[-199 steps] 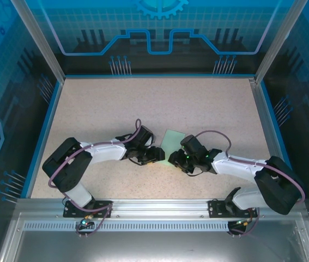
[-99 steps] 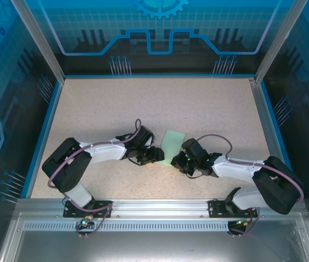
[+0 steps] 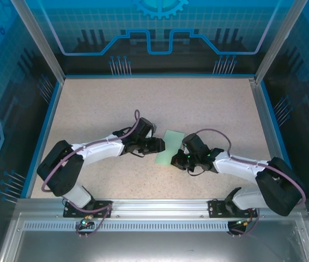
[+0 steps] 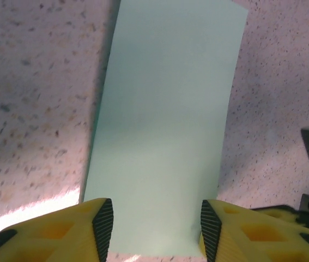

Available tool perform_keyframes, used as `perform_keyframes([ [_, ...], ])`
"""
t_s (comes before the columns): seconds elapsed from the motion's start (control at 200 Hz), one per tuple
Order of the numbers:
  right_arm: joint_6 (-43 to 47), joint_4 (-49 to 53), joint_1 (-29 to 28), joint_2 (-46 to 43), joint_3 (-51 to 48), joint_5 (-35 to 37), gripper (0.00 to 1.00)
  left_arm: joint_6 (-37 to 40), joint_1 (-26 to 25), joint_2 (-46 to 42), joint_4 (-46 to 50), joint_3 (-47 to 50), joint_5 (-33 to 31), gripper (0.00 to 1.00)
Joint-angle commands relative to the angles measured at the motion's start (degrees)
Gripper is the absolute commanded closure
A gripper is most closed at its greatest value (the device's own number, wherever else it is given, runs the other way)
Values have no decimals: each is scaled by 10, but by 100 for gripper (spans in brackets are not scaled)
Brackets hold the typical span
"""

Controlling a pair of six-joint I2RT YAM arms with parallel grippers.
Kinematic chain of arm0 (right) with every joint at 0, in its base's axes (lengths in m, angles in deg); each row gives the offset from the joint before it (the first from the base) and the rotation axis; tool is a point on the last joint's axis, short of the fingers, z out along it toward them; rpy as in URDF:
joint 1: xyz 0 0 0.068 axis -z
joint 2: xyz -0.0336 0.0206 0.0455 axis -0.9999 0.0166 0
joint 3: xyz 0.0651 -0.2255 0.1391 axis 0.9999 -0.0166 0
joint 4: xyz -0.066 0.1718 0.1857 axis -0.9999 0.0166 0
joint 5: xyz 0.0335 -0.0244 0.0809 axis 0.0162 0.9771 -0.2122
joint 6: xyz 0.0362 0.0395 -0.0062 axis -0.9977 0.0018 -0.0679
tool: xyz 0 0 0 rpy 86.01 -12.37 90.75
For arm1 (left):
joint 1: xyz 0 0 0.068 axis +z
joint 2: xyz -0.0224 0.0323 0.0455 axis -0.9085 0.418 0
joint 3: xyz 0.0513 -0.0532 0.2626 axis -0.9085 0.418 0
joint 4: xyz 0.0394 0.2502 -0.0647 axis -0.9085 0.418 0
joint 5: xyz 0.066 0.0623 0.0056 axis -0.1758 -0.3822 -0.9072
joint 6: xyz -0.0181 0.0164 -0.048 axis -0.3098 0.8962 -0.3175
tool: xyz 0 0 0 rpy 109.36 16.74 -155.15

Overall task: Fold a paper plane with a square sheet of paper (pick it up from the middle)
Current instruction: Third fold the triangle at the center of the table.

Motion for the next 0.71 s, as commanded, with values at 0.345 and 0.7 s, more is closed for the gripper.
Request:
perform_keyframes([
  [0.345,43,54,59,-22,-10,-46,95,-5,8,112,-93,-47,67,62],
  [0.7,21,41,71,-5,8,-42,89,-5,9,156,-77,-51,78,63],
])
